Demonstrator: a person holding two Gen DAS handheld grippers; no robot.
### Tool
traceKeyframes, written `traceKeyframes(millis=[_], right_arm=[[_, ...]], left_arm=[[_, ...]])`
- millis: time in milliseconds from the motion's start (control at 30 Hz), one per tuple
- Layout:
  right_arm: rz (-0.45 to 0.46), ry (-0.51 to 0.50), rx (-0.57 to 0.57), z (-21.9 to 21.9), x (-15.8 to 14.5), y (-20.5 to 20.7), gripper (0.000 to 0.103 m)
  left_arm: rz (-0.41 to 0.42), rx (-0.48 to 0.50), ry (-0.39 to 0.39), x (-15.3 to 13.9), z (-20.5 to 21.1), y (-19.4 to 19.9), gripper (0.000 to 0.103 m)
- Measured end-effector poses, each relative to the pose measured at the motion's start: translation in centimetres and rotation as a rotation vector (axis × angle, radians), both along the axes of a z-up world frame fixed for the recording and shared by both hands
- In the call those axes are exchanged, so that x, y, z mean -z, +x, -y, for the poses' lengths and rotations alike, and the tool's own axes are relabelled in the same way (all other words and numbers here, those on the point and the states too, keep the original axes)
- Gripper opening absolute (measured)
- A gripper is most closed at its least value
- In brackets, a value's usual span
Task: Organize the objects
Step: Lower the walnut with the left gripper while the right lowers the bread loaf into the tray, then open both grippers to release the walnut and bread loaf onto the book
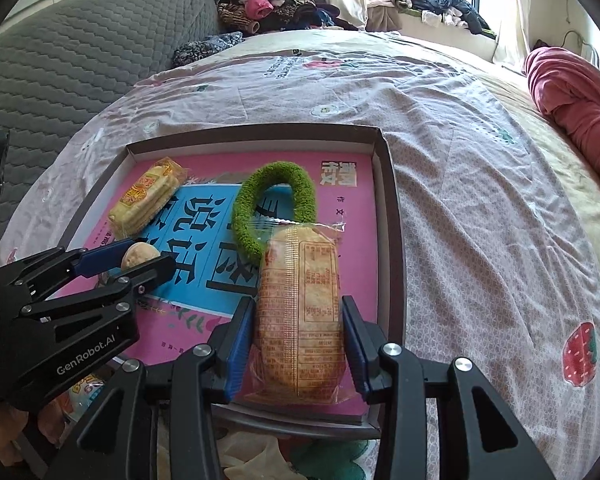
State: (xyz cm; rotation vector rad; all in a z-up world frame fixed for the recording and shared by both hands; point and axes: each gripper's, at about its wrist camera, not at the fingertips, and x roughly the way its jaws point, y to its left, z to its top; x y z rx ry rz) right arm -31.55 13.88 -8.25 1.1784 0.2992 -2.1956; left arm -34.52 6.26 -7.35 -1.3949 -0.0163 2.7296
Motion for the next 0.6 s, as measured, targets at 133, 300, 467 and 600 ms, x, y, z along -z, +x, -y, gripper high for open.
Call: traceKeyframes(millis=[133,300,467,600], right_arm=[[-0.003,-0.006,-0.003,-0.1,-0.1,0.1,0.043],[-0.008,-0.014,-0.002,-0.3,-0.5,0.1,0.043],[-0.021,-0.026,0.005,-0.6,-1.1,0.2,0.043],[-0.026,-0.030,0.010,-0.7,-1.5,0.2,0.043]], left_arm=[[0.018,0.005,-0.002,0.3,-0.2,-0.1,0.054],[0.008,0.001,0.007,-0.1,-0.1,0.2,0.060],[0.003,-0.005,0.015,-0.6,0.0,0.4,0.069],[-0.018,-0.015,0.009,-1.2,0.2,0.7,0.074]])
